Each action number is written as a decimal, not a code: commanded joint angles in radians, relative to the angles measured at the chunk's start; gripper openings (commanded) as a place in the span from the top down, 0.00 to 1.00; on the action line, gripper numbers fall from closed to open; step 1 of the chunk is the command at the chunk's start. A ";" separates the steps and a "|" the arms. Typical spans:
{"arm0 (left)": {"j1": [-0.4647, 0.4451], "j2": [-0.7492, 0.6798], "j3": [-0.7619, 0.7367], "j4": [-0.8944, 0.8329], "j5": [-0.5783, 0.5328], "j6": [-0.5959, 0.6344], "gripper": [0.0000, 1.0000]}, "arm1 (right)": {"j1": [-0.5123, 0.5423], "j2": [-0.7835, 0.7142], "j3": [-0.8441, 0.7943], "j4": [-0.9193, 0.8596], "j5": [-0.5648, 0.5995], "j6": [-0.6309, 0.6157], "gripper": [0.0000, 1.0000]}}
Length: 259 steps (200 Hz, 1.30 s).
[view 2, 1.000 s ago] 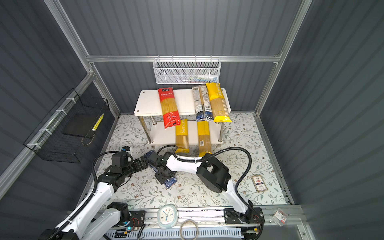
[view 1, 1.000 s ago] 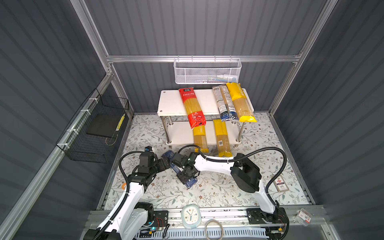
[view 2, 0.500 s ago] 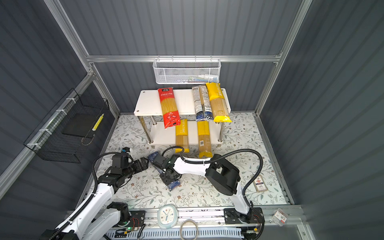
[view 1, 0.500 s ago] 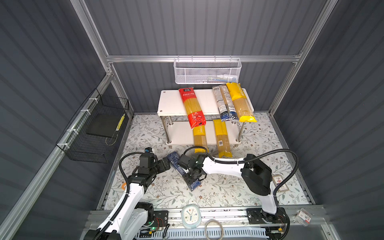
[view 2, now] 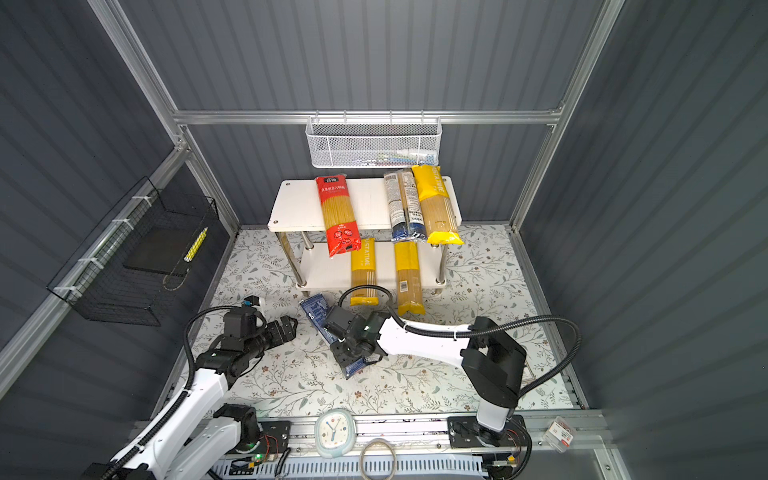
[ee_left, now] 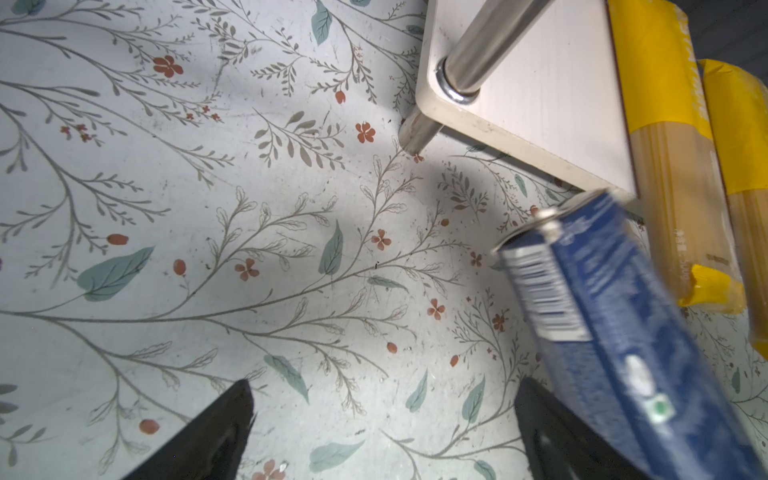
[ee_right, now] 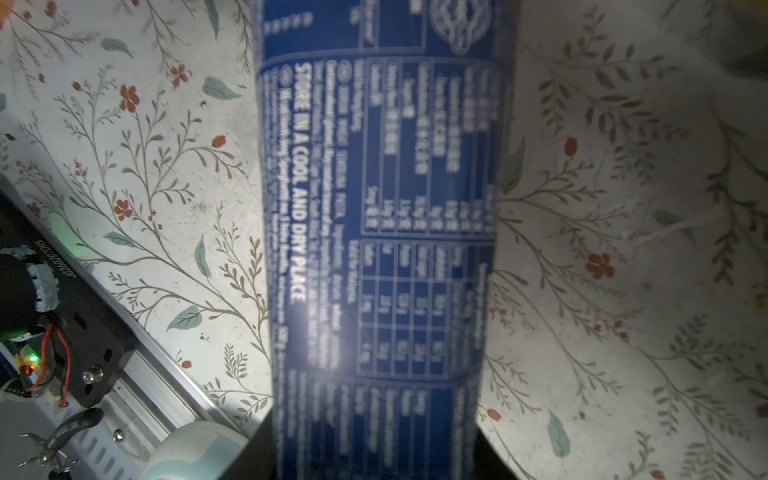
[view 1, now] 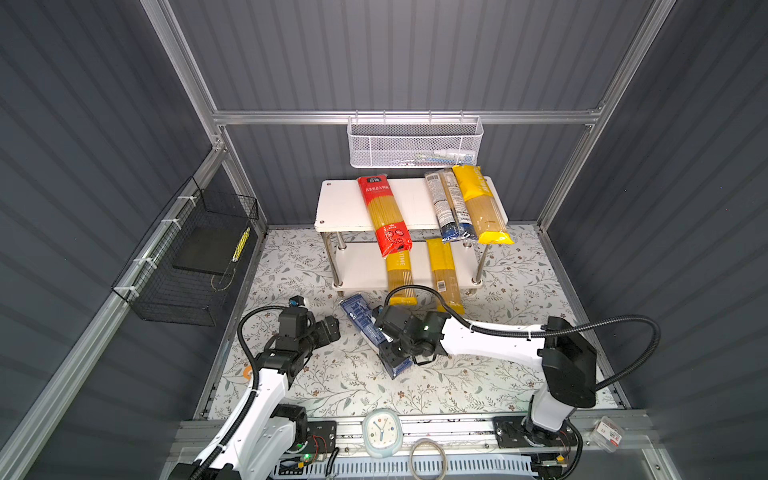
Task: Place and organize the pasta boxes and bags onto the shelf
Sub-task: 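Lift the blue box and stand it upright on the lower tier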
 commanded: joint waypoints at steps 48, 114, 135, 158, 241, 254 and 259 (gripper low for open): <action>0.005 -0.009 -0.039 0.020 0.026 -0.001 0.01 | -0.019 -0.106 -0.007 0.180 0.120 0.070 0.75; 0.005 -0.017 -0.058 0.071 0.092 0.026 0.01 | -0.099 -0.063 0.013 0.319 0.086 0.118 0.73; 0.005 -0.016 -0.062 0.075 0.092 0.027 0.01 | -0.110 -0.018 0.063 0.319 0.095 0.097 0.73; 0.005 -0.013 -0.061 0.077 0.089 0.025 0.01 | -0.125 0.028 0.120 0.319 0.082 0.092 0.72; 0.005 -0.024 -0.067 0.080 0.086 0.022 0.01 | -0.198 0.145 0.229 0.423 0.023 0.111 0.71; 0.005 -0.024 -0.067 0.081 0.090 0.024 0.01 | -0.207 0.157 0.236 0.440 0.022 0.120 0.70; 0.005 -0.026 -0.068 0.082 0.089 0.023 0.01 | -0.211 0.163 0.239 0.446 0.021 0.123 0.70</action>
